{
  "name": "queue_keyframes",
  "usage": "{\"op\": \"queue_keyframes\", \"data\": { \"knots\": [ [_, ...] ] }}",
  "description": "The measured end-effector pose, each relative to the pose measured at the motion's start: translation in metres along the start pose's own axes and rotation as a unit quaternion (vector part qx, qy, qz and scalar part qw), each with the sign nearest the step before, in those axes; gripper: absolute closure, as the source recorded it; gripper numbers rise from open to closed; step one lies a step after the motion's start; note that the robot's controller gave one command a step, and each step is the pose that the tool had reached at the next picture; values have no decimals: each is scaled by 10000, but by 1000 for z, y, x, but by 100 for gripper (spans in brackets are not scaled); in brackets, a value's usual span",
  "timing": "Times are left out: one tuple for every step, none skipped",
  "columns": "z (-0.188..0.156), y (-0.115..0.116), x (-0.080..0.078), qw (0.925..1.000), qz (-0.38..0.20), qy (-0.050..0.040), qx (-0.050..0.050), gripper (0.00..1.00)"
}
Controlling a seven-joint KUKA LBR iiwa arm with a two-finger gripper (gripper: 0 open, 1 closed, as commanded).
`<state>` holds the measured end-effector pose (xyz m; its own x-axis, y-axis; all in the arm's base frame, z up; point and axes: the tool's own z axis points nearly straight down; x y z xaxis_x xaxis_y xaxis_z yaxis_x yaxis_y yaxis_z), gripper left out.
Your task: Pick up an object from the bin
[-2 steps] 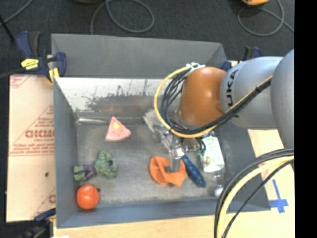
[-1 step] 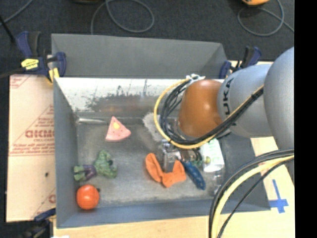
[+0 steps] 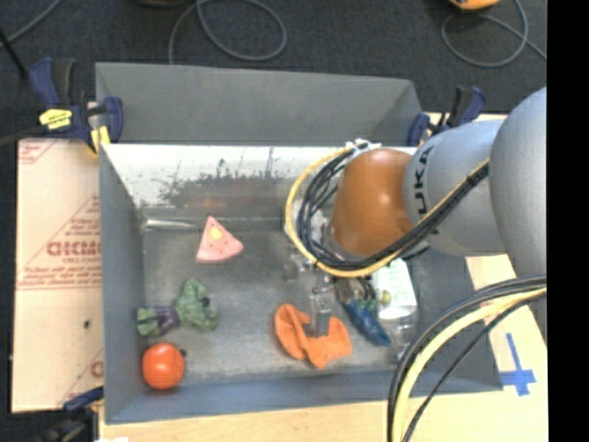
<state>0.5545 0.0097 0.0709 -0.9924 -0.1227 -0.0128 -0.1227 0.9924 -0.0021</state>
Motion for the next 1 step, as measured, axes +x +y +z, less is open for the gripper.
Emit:
{"op": "queue_keyframes", "data": {
  "knots": [
    [0, 0, 0, 10000, 0, 0, 0, 0]
  ]
}}
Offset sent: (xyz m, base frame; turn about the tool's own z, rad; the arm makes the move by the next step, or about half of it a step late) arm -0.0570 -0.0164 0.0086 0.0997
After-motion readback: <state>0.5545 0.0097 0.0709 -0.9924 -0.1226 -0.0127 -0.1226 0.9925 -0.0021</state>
